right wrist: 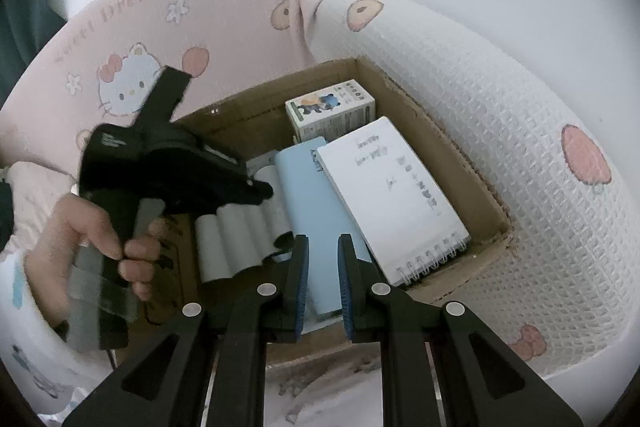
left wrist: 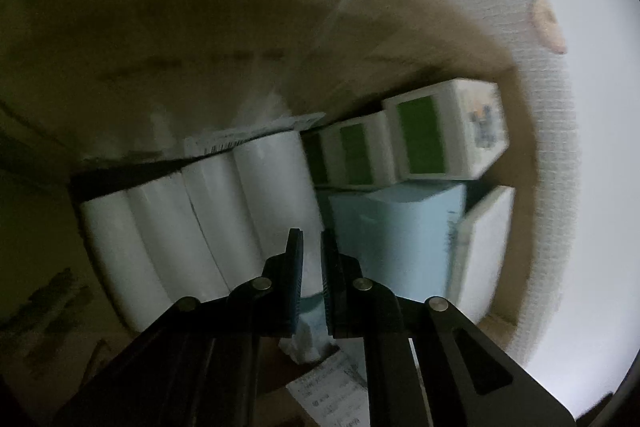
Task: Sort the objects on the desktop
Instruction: 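Lower the tube upright beside the other tubes and open the left gripper, then raise both open grippers out of the box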
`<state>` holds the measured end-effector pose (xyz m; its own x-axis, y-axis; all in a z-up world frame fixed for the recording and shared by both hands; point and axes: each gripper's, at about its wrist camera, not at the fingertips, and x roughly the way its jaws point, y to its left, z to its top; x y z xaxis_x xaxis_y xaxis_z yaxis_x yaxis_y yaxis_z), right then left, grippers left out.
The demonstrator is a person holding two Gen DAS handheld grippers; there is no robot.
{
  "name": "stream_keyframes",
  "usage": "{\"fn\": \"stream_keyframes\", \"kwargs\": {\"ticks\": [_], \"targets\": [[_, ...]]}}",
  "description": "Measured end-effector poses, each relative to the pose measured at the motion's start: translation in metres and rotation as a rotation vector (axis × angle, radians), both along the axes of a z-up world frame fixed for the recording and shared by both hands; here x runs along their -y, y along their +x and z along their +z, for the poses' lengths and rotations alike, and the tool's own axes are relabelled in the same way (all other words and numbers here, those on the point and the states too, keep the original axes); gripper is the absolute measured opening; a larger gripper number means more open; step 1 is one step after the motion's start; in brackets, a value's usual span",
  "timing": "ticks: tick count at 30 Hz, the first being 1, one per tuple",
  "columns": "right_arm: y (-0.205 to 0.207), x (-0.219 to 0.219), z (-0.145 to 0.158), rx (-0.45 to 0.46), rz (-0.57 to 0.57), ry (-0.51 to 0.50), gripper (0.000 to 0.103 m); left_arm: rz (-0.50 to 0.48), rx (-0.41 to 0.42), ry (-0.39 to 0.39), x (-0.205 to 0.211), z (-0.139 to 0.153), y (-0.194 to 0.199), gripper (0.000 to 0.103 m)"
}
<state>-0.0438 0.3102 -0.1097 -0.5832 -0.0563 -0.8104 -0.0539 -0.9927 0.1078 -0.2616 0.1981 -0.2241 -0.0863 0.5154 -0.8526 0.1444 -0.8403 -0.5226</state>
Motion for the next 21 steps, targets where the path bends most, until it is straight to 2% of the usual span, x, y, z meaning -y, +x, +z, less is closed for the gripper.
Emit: {"fn": "stream_keyframes", "kwargs": {"ticks": [7, 9, 12, 17, 19, 20, 21], "targets": [[-0.001, -0.01, 0.0, 0.009, -0.013, -0.022, 0.011, 0.015, -0.003, -0.02, -0.008, -0.009, -0.006, 0.01], [-0.002, -0.014, -0.002, 0.018, -0.022, -0.025, 0.011, 0.008, -0.007, -0.003, -0.01, -0.01, -0.008, 0.01], [-0.001, -0.017, -0.005, 0.027, -0.032, -0.031, 0.011, 0.0, 0.005, -0.04, -0.013, -0.011, -0.011, 0.01], [0.003, -0.018, -0.005, 0.034, -0.042, -0.038, 0.011, 0.012, 0.06, 0.005, -0.008, -0.01, -0.013, 0.01], [0.003, -0.018, -0.003, 0.036, -0.041, -0.034, 0.011, 0.004, 0.068, -0.01, -0.006, -0.004, -0.011, 0.01], [0.002, -0.018, -0.004, 0.032, -0.033, -0.038, 0.011, -0.009, 0.045, -0.028, -0.006, 0.006, -0.009, 0.011], [0.003, -0.017, -0.003, 0.028, -0.029, -0.04, 0.011, -0.025, 0.016, -0.049, -0.006, 0.016, -0.007, 0.016]]}}
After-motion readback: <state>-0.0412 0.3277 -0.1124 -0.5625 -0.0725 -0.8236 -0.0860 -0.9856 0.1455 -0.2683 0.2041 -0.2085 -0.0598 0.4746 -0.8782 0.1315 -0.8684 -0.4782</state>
